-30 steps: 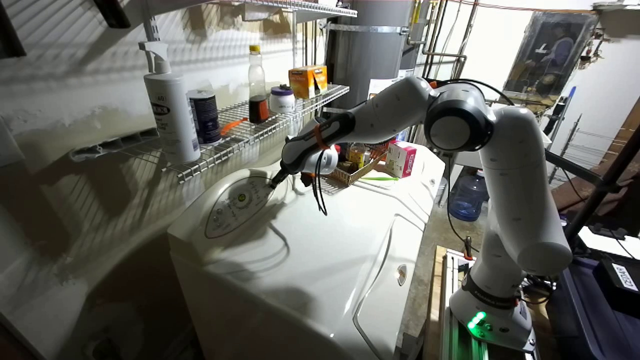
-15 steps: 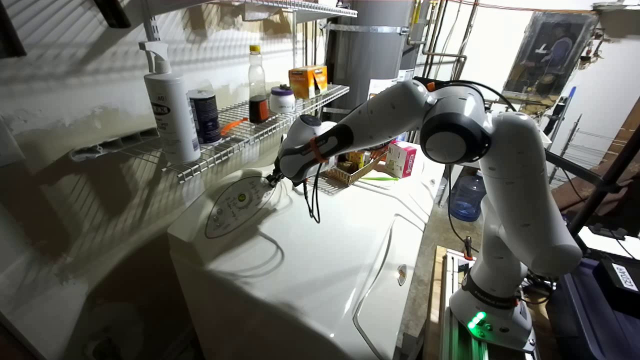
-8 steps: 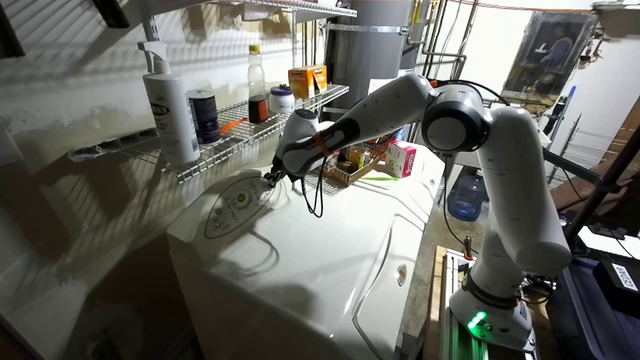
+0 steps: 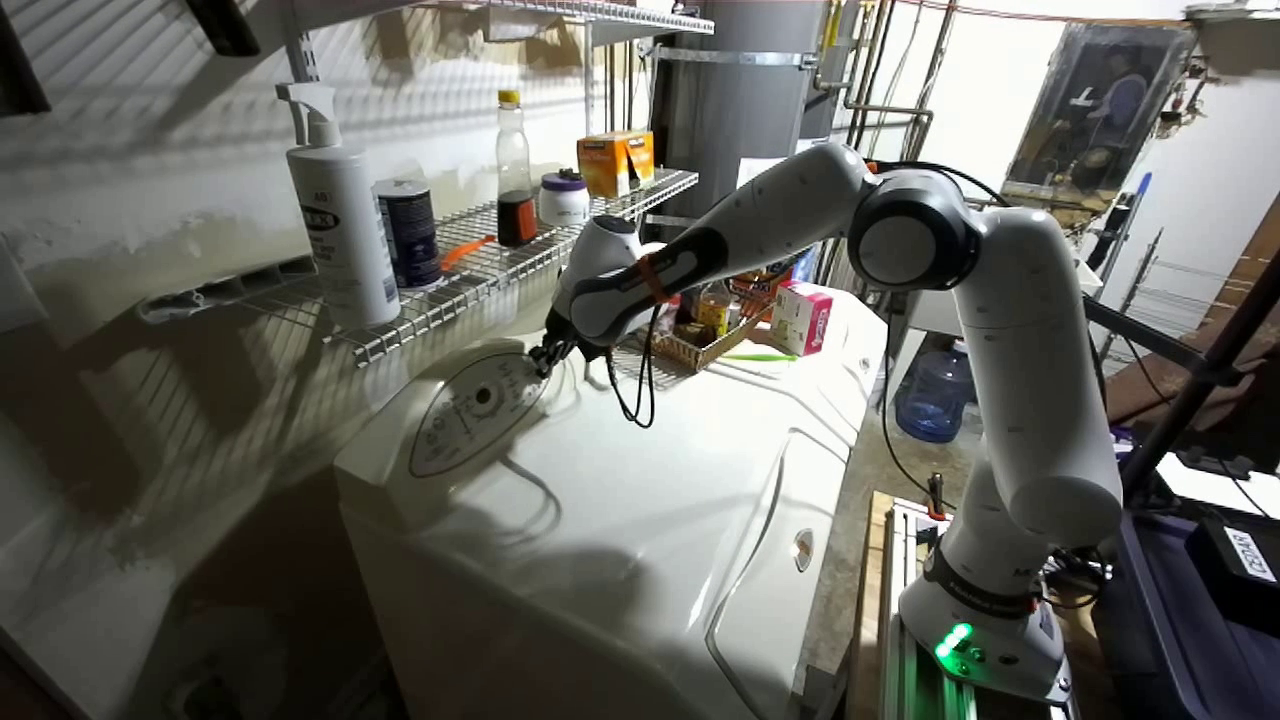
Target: Press a button on the washing machine
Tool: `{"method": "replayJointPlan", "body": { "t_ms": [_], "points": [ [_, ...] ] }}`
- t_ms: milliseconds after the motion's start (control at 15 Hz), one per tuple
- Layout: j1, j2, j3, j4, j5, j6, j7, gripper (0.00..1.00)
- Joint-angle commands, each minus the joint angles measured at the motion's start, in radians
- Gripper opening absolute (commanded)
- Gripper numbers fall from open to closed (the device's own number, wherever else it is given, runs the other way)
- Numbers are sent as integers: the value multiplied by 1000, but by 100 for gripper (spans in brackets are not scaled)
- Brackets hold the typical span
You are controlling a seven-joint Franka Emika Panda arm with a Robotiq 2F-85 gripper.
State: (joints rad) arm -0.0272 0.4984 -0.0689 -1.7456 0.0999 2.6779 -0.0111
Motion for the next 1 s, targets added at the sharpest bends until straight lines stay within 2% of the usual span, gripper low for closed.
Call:
{"method": "replayJointPlan", "body": {
  "t_ms": [0, 67, 267, 333, 400, 533, 933],
  "points": [
    [20, -31, -22, -34, -99, -129, 20, 0],
    [-9, -70, 15, -71, -73, -192, -30, 0],
    [11, -156, -29, -148, -146, -352, 7, 0],
    [2, -199, -25, -181, -151, -396, -7, 5],
    [-6, -250, -22, -218, -150, -438, -18, 27],
    [-27, -356, -3, -297, -109, -477, -79, 31],
    [-34, -700, -11, -546, -50, -504, -285, 72]
  ]
}}
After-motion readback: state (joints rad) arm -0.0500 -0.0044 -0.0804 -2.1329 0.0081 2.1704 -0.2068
